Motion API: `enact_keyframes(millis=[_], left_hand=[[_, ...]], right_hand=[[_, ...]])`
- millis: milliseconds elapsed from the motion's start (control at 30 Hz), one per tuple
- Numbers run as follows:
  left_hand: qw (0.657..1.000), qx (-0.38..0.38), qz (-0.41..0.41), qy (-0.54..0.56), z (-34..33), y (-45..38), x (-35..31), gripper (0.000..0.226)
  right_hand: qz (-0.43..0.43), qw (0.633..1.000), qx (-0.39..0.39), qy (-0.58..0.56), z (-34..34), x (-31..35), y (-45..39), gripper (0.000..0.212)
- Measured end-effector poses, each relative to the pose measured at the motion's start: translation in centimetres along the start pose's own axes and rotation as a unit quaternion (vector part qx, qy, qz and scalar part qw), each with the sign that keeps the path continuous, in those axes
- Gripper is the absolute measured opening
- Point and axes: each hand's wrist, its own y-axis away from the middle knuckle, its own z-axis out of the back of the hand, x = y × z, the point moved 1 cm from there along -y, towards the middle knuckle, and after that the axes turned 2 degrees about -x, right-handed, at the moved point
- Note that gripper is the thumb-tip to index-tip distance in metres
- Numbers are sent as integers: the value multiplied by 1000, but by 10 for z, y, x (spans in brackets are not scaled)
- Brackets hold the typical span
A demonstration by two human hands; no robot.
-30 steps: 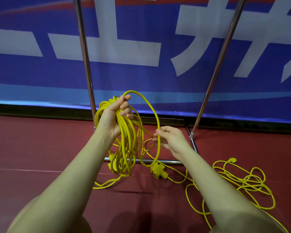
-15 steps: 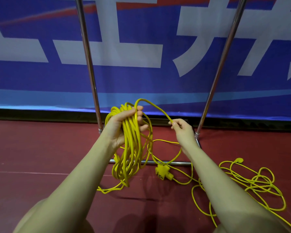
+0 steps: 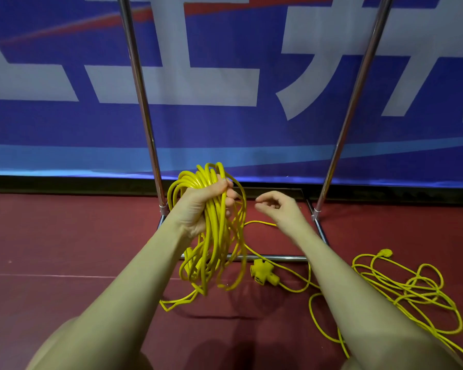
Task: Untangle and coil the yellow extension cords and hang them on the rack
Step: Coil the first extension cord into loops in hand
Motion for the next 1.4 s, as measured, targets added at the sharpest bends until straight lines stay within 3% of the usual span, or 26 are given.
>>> enact_keyframes(millis=[133,333,433,533,633,700,767,900,1067,1167,1300,1400], left_hand=[[1000,-3,12,25,-1,-1,0,16],[996,53,3,69,7,-5,-5,44],[997,39,7,67,8,-5,-7,37],[998,-23,9,58,4,-4,-6,9],[997,-52,10,61,1,-9,-1,23],[997,-57,5,58,-1,-11,3,17],[995,-72,-2,66,-2,-15,7,13],[992,-124,-13,25,0,-21,11,11],[991,-127,-6,30,1,-25,14,11],[993,-104,15,48,2,-26,11,13],[994,-97,48,31,7,-24,7,22],[995,-80,61,0,10,-21,4,29]], right_hand=[[-18,996,78,-34,-10,10,9,5],[-60,978,199,-13,-30,11,20,12],[-69,985,156,-8,-29,11,20,19],[-87,993,17,-74,-16,13,17,13],[-46,997,-47,-49,-9,17,18,22],[-9,996,-81,-44,-11,24,22,21],[4,994,-81,-74,-12,34,25,8],[5,993,-21,-119,-14,51,30,20],[28,996,63,-64,-25,54,35,22],[49,997,35,-45,-20,54,31,24],[-8,985,-48,-168,1,56,24,16],[-50,965,-36,-254,5,55,25,16]])
